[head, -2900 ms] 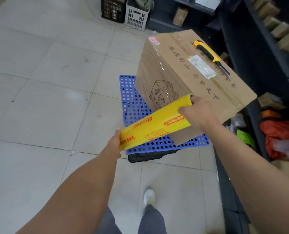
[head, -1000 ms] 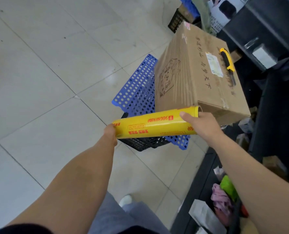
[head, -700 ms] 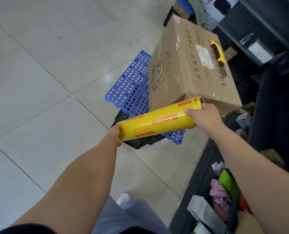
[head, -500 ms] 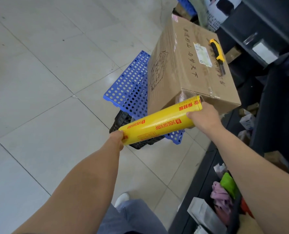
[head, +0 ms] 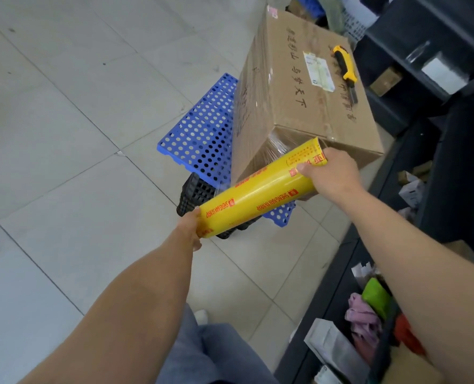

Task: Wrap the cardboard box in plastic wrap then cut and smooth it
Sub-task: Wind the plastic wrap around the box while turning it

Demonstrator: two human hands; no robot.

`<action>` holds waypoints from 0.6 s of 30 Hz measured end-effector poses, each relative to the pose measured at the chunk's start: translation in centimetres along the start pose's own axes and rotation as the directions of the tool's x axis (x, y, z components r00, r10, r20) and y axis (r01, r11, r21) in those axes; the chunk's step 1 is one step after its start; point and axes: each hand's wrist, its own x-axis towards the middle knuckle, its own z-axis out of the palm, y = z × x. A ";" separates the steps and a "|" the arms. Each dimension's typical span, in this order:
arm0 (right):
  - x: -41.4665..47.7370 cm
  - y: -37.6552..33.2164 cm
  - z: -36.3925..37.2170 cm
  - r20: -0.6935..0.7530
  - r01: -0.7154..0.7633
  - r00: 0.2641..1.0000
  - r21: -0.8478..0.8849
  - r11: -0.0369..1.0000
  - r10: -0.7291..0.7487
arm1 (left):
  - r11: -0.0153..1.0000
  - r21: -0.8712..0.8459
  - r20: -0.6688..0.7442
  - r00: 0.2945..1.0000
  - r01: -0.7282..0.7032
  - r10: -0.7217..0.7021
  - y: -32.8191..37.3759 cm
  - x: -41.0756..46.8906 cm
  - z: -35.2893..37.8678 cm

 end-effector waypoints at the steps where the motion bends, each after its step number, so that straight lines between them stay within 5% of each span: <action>1: -0.1 0.1 -0.1 -0.009 0.009 1.000 -0.015 1.000 -0.009 | 0.999 0.032 0.007 1.000 -0.014 0.013 0.2 -0.1 0.3; 7: -0.8 1.1 -0.2 0.018 -0.014 1.000 0.035 0.999 0.013 | 0.981 0.174 0.073 0.995 -0.086 0.075 0.3 -0.8 1.0; 18: 0.5 4.7 -0.8 0.116 -0.029 0.993 0.118 0.993 0.015 | 1.000 -0.007 0.026 0.999 -0.030 0.031 -0.7 -6.7 3.6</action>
